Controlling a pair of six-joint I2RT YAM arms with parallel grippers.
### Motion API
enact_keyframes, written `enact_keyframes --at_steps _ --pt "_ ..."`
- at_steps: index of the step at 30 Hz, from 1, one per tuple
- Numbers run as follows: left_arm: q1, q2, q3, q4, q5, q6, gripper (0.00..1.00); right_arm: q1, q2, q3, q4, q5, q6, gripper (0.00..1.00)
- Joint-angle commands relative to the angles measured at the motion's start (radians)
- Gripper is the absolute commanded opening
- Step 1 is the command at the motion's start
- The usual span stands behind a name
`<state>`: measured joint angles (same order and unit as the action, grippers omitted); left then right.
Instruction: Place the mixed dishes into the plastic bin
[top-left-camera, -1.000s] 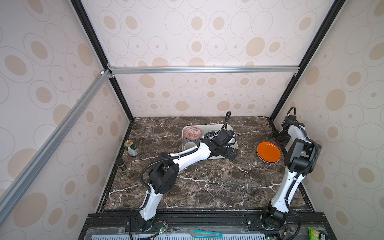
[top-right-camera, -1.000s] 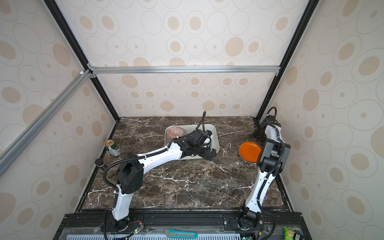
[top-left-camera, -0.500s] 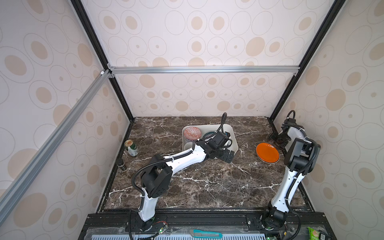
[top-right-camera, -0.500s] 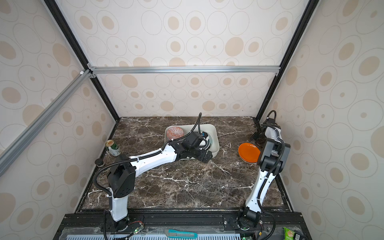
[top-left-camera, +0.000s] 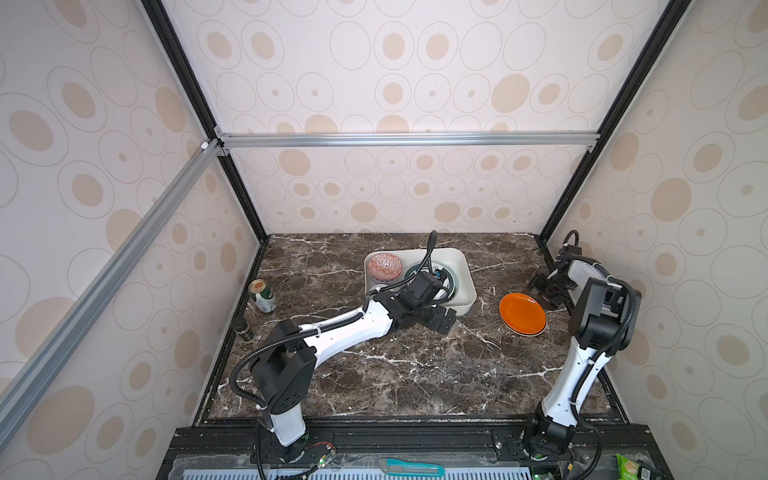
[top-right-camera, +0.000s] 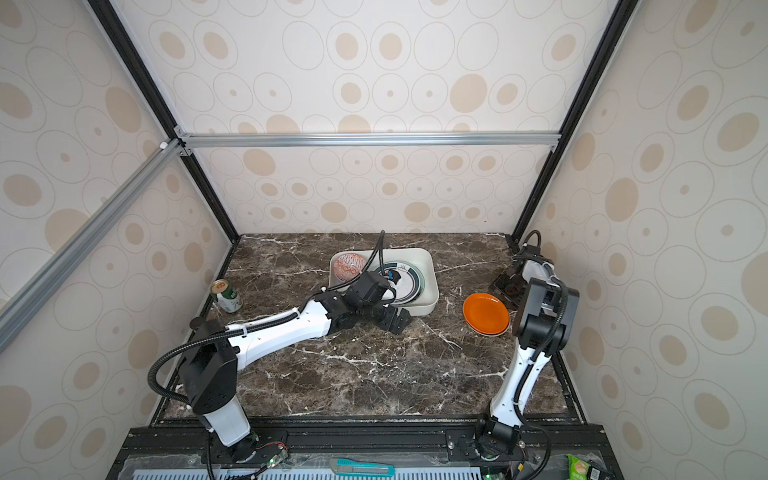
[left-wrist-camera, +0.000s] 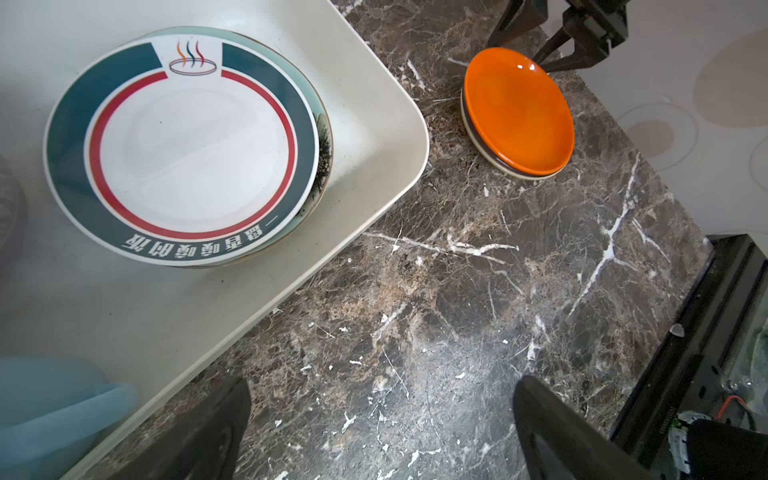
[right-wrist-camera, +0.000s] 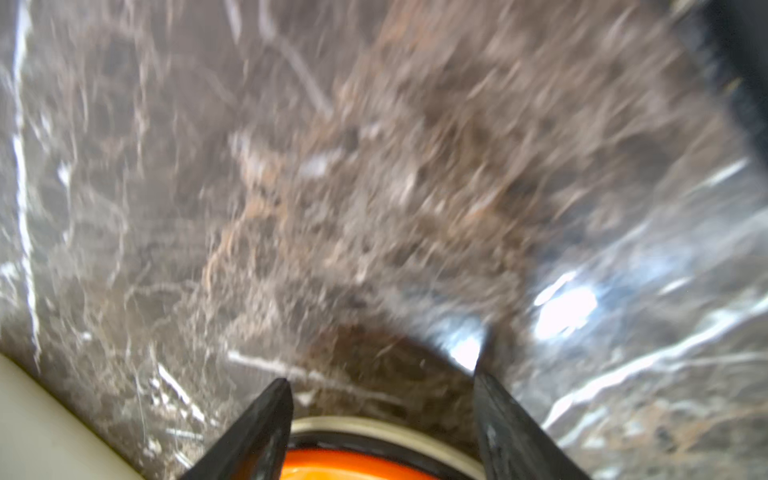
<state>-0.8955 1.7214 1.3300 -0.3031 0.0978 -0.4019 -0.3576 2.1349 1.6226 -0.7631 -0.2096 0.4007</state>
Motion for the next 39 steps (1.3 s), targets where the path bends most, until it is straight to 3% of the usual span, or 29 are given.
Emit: enact_keyframes --at_steps 1,22,33,39 --pt "0.002 -0.084 -0.054 0.030 -0.026 -0.026 0.99 0.038 -0.044 -0.029 -0.025 -0.006 0.000 0.71" --pt "0.003 -0.575 -0.469 0.029 -0.109 -0.136 0.99 0.240 -0.357 -0.420 0.024 0.028 0.044 0.71" --pt "0.000 -0.728 -0.588 0.026 -0.100 -0.175 0.99 0.375 -0.509 -0.602 0.044 0.062 0.098 0.71" --pt "0.001 -0.715 -0.598 0.029 -0.076 -0.176 0.99 0.404 -0.588 -0.672 0.062 0.046 0.114 0.71"
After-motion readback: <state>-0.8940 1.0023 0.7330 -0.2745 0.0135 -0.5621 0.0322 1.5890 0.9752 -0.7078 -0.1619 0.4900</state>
